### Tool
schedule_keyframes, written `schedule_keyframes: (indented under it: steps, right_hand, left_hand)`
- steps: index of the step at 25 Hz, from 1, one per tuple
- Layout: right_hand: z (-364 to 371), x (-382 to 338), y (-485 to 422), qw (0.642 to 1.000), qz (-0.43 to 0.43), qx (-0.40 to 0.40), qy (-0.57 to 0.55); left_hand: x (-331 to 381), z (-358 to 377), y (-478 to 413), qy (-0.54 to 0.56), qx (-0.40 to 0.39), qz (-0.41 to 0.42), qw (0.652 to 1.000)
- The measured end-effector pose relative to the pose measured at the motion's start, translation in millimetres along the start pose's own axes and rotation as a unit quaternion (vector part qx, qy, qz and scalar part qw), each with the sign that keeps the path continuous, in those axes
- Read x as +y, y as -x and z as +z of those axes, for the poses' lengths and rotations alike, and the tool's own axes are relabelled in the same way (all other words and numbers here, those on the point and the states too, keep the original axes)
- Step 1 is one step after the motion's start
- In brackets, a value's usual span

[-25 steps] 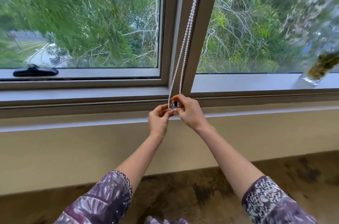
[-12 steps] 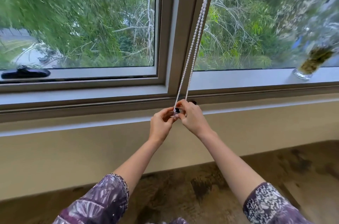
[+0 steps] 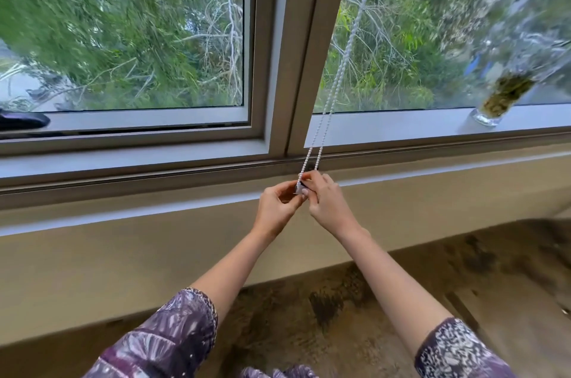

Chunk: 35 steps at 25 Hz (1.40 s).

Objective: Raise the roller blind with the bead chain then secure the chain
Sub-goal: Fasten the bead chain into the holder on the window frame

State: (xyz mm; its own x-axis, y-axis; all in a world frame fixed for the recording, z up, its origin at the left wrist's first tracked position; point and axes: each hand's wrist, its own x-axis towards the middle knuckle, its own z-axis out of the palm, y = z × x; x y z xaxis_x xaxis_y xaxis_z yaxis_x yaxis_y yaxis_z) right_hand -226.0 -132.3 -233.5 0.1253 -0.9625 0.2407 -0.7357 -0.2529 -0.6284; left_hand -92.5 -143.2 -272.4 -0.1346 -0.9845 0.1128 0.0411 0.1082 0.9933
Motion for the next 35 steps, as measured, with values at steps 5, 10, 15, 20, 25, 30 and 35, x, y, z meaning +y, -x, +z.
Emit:
schedule_keyframes:
  steps: [5, 10, 15, 20, 25, 30, 35]
  right_hand:
    - [-3, 2, 6, 0.995, -0.032, 0.083, -0.04]
    - [-5, 10, 3, 0.988, 0.043, 0.119, -0.095]
    - [-6, 20, -9, 0.998, 0.015, 0.052, -0.032]
    - [-13, 33, -19, 0.997, 0.009, 0.071, -0.001]
    - [-22, 50, -28, 0.994, 0.035, 0.103, 0.003]
    - [-28, 61, -33, 0.993, 0.034, 0.111, 0.009]
    - [-33, 72, -34, 0.995, 0.007, 0.104, 0.002]
  left_hand:
    - [-3, 3, -7, 0.027, -0.015, -0.011, 0.999]
    - [-10, 5, -13, 0.044, -0.022, -0.034, 0.998]
    - [-14, 17, -18, 0.019, -0.008, -0.019, 1.0]
    - [-14, 28, -29, 0.037, 0.006, -0.039, 0.999]
    - [-17, 31, -49, -0.181, 0.118, -0.032, 0.976]
    - [-21, 51, -60, -0.338, 0.101, -0.075, 0.933]
    - [-29, 66, -68, -0.336, 0.137, -0.107, 0.926]
